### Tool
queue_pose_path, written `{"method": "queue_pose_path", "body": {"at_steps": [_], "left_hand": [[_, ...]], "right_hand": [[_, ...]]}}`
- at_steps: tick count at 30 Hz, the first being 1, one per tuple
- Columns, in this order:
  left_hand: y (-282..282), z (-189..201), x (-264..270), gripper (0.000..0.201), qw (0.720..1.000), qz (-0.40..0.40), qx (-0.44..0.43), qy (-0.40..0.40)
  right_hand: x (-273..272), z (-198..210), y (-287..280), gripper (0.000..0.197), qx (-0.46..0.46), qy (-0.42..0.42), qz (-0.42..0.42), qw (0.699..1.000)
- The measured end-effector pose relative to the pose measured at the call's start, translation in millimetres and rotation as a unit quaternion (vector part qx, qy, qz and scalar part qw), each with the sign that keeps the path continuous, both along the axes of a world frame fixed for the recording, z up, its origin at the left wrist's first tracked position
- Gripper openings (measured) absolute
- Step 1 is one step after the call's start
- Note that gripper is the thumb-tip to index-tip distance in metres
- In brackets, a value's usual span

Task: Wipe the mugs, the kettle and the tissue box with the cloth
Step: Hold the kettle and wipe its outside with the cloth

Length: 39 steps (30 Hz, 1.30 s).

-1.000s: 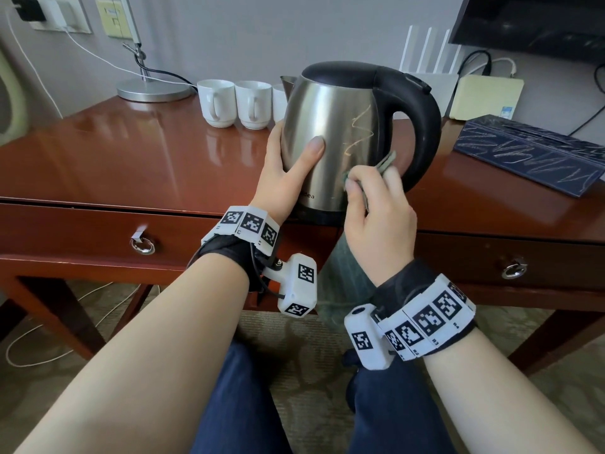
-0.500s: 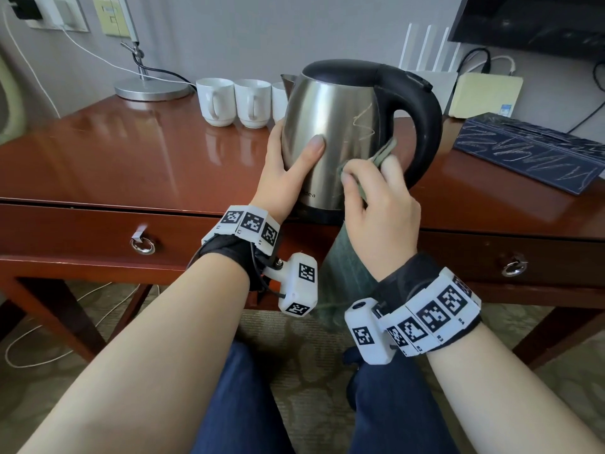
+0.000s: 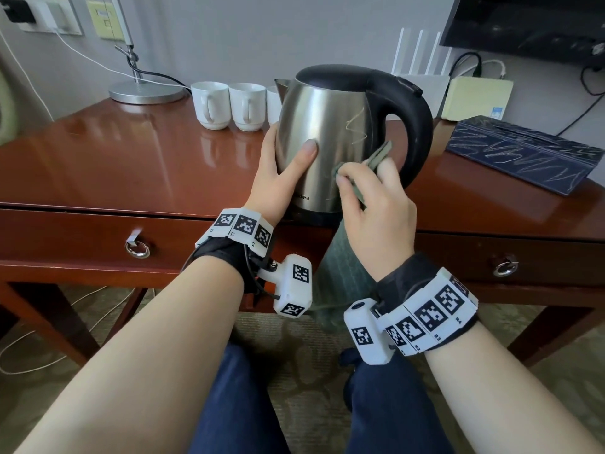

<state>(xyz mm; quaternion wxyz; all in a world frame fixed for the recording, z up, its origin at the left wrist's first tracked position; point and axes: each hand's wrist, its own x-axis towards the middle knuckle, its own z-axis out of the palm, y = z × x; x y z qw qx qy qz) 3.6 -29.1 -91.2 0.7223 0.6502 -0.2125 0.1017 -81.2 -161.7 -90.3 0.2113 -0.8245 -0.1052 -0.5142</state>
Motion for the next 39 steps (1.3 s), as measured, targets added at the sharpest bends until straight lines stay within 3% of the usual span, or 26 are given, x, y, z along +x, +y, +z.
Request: {"method": "queue_pose_path", "body": {"at_steps": [6,10,16,20,24,27,30,35,39], "left_hand": [[0,0,0,0.074,1.0,-0.003,-0.003,0.003],[0,2,-2,0.092,1.0,0.001,0.001,0.004],[0,3,-5,0.095,0.999,-0.004,-0.011,0.032],[5,11,-4,0.082,0.996,-0.032,-0.015,0.076],[11,46,3,0.083,0.996,-0.008,-0.012,0.093],[4,78,7,0.055,0.993,-0.018,-0.022,0.11],[-5,85,14,0.041,0.991,-0.014,-0.036,0.131],[-8,77,20,0.072,0.989,-0.001,-0.051,0.14],[-9,78,18,0.091,0.989,-0.002,-0.049,0.137]], "right_hand": [[-6,9,-8,0.012,0.141,-0.013,0.023,0.99],[-6,16,-1,0.006,0.139,-0.027,0.051,0.989],[2,12,9,0.01,0.105,-0.007,0.068,0.992],[5,8,8,0.016,0.076,-0.004,0.049,0.996],[9,14,6,0.016,0.02,-0.011,0.026,0.999],[13,25,11,0.015,-0.024,-0.022,0.022,0.999],[18,36,11,0.015,-0.018,-0.033,0.004,0.999],[14,23,6,0.017,0.058,-0.041,-0.004,0.997],[9,17,10,0.015,0.016,-0.015,0.003,1.0]]}}
